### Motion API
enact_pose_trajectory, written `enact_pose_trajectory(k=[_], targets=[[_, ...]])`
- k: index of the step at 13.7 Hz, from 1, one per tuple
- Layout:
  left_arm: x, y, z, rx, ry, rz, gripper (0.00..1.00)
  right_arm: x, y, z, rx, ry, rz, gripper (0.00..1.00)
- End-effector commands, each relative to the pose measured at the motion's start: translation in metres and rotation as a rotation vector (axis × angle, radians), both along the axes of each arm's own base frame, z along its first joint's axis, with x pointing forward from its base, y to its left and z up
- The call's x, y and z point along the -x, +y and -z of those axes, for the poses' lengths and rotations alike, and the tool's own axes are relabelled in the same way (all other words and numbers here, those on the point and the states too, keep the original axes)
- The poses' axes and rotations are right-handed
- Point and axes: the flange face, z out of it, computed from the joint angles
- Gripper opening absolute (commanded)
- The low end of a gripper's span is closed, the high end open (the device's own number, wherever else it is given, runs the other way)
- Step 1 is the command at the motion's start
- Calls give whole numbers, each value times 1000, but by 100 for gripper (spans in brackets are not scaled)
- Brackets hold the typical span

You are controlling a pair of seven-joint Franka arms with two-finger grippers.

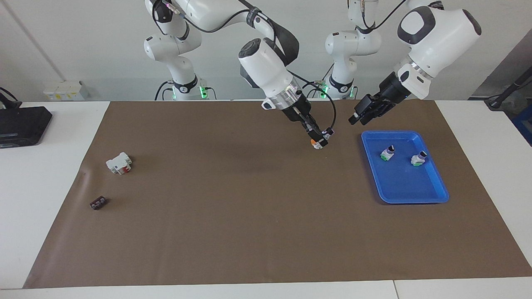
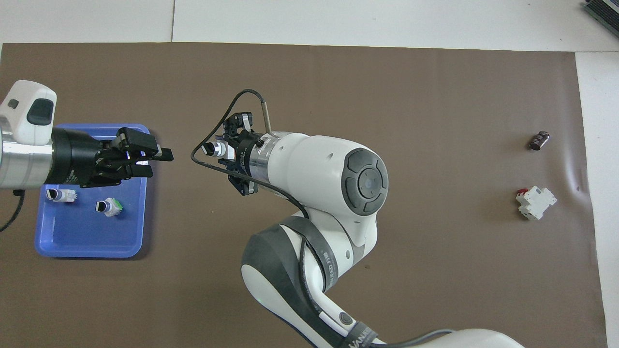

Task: Turn and place switch with both arms
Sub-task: 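Hold the switch with the right gripper while the left gripper reaches it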

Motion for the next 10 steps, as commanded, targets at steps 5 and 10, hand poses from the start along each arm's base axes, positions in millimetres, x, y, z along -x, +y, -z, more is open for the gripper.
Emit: enact_pose_trajectory(k=[5,10], targets=[[21,-17,8,137,38,-144,40,-5,3,-2,2,0,16,0],[18,-37,8,202,9,-242,33,-4,4,-2,2,0,14,0]])
